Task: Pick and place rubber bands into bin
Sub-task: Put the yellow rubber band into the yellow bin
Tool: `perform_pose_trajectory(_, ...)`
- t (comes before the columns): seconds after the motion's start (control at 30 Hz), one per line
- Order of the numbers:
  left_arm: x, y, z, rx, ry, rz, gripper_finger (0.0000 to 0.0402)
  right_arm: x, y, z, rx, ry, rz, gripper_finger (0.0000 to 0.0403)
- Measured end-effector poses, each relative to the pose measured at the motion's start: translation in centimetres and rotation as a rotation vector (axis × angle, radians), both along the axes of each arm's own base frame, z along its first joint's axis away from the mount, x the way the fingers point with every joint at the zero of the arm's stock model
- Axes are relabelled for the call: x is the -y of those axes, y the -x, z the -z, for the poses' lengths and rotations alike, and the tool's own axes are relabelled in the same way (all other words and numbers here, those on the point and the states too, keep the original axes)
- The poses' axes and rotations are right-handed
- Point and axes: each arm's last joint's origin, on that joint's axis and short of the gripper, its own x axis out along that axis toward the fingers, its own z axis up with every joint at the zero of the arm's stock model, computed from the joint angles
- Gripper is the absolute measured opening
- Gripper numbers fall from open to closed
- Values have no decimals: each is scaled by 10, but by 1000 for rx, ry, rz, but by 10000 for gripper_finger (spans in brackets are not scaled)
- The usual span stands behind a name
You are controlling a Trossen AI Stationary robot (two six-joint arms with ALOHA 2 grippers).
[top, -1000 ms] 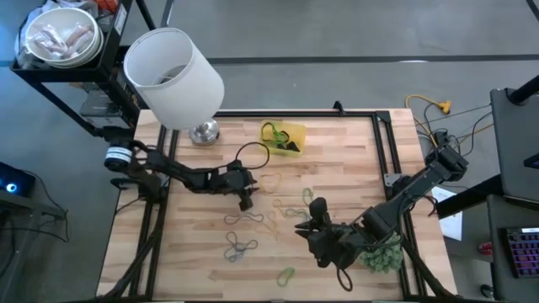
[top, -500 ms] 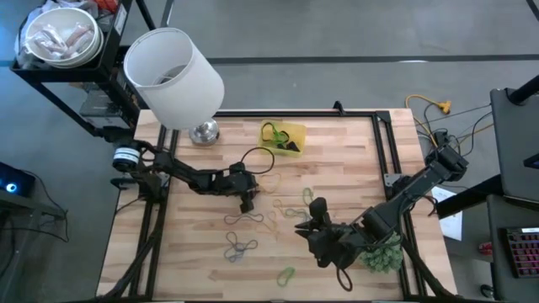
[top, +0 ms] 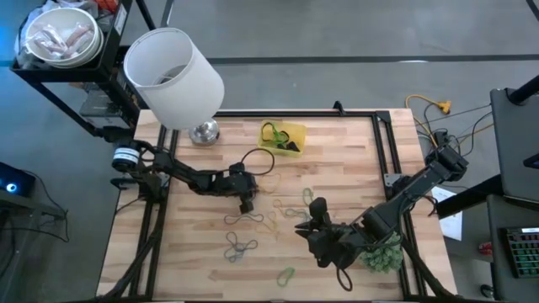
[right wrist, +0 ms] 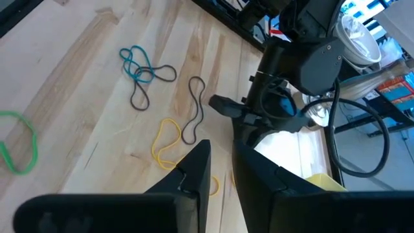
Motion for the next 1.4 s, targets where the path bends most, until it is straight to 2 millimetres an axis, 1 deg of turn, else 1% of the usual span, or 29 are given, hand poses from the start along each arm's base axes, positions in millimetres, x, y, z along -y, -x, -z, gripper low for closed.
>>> perform_pose_trajectory(0.07,0,0,0,-8,-8,8,18,0,0,0,0,0,0,59)
perform_pose_trajectory(0.13,0,1,1,-13,-15,12,7,0,0,0,0,0,0,58)
perform_pose_trajectory(0.3,0,1,-1,-13,-21,7,1,0,0,0,0,0,0,59)
perform_pose_trajectory(0.4,-1,4,-5,-13,-38,0,1,0,0,0,0,0,0,59)
perform_pose_trajectory(0.67,3,6,-36,108,-63,-11,0,0,0,1,-2,2,0,59)
perform_pose_trajectory(0.8,10,10,-50,156,-124,1,0,0,0,1,-3,3,0,59)
perform_pose_trajectory(1.1,24,16,-70,207,-289,-19,0,0,0,1,-3,3,0,58)
perform_pose_trajectory(1.2,31,17,-74,203,-378,8,0,0,0,1,-3,3,0,59)
perform_pose_trajectory(1.3,37,16,-78,203,-498,79,0,0,0,1,-3,3,0,58)
perform_pose_trajectory(1.4,40,15,-83,206,-604,101,0,0,0,1,-3,2,1,59)
